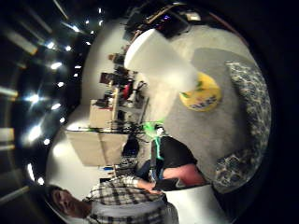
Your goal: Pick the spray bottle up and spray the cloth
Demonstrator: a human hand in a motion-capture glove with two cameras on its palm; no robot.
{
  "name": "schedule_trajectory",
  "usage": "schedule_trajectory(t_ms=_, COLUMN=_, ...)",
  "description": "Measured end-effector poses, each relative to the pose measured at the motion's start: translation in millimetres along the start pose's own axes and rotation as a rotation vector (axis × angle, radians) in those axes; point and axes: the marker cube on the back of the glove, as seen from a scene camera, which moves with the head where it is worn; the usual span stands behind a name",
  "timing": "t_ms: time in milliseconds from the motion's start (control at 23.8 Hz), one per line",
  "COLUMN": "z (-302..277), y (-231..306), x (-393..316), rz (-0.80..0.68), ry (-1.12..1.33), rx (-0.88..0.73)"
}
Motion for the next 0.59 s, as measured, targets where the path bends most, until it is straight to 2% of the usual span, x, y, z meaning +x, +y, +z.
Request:
schedule_trajectory(t_ms=295, z=-30.6, y=66.0, x=36.0, rz=0.208, ry=0.312, rx=-0.028)
schedule_trajectory(t_ms=589, z=-32.4, y=142.0, x=56.4, rz=0.379, ry=0.353, rx=-0.002)
